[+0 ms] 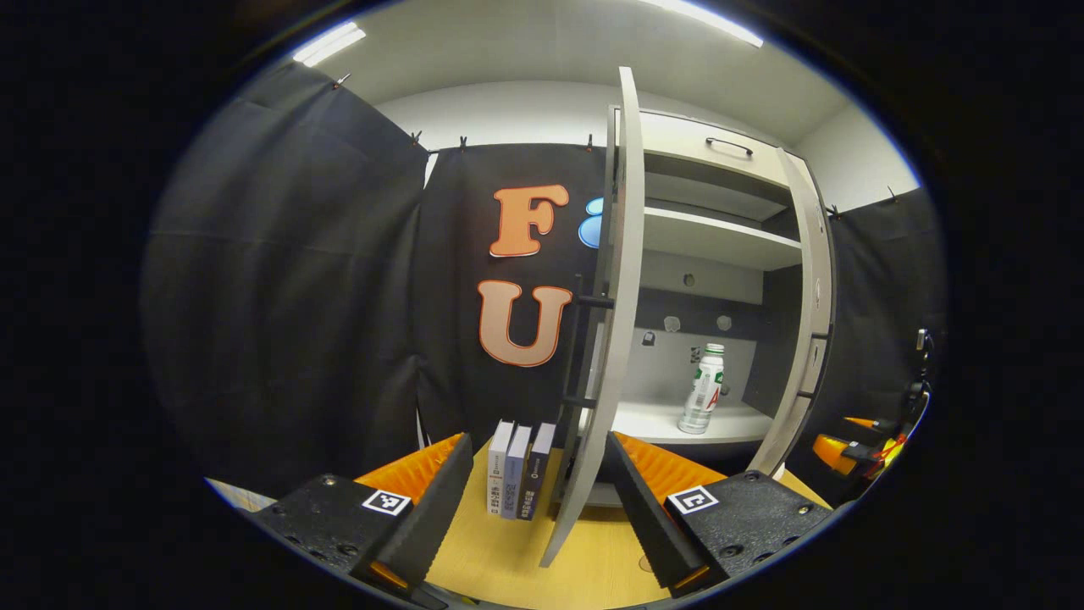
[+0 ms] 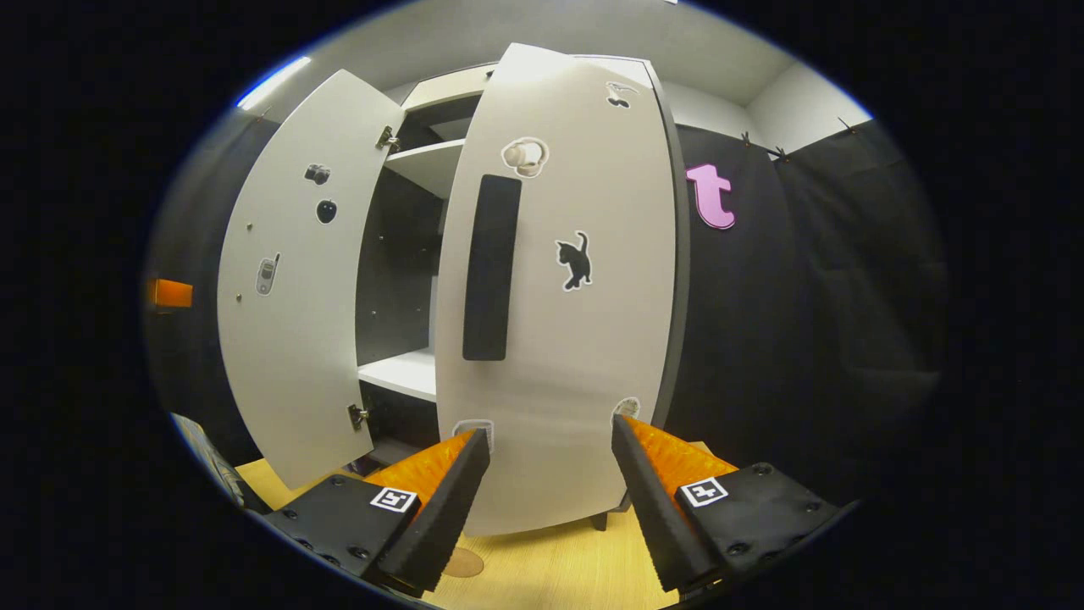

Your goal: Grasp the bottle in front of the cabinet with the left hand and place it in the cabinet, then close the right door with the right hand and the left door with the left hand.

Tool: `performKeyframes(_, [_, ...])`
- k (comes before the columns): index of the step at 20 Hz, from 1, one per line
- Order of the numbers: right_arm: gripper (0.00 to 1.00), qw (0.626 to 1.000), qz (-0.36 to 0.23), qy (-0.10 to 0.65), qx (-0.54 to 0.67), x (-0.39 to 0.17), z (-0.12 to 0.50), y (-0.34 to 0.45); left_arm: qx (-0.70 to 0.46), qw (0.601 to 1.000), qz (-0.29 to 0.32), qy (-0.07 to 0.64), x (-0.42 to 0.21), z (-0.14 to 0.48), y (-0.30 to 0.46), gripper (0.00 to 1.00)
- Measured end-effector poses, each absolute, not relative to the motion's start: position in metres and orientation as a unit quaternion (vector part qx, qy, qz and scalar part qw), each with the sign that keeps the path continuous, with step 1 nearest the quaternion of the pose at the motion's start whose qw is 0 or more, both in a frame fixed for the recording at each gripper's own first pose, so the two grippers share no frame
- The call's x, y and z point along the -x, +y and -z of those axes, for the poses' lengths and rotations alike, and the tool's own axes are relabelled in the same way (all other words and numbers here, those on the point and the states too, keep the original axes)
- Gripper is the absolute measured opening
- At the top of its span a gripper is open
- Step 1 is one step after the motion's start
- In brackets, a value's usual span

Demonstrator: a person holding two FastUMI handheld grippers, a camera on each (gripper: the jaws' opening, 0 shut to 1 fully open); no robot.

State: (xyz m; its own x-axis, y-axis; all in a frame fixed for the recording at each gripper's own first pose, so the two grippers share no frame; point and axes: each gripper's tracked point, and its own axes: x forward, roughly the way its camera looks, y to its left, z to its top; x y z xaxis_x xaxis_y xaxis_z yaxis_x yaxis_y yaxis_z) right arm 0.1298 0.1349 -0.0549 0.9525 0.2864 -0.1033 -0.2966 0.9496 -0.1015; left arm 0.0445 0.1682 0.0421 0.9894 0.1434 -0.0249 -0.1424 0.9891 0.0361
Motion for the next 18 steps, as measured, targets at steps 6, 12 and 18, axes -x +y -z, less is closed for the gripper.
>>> performKeyframes(6, [0.97, 0.990, -0.129, 0.027, 0.049, -0.114, 0.024, 0.110, -0.022, 0.997, -0.076, 0.025, -0.067, -0.022, 0.182, 0.95])
performKeyframes(12, [0.97, 0.992, -0.115, 0.016, 0.050, -0.097, 0.004, 0.089, -0.022, 0.995, -0.084, 0.055, -0.091, 0.015, 0.200, 0.95])
performKeyframes(18, [0.97, 0.994, -0.087, 0.017, 0.057, -0.088, -0.004, 0.061, -0.037, 0.995, -0.080, 0.049, -0.103, 0.024, 0.198, 0.95])
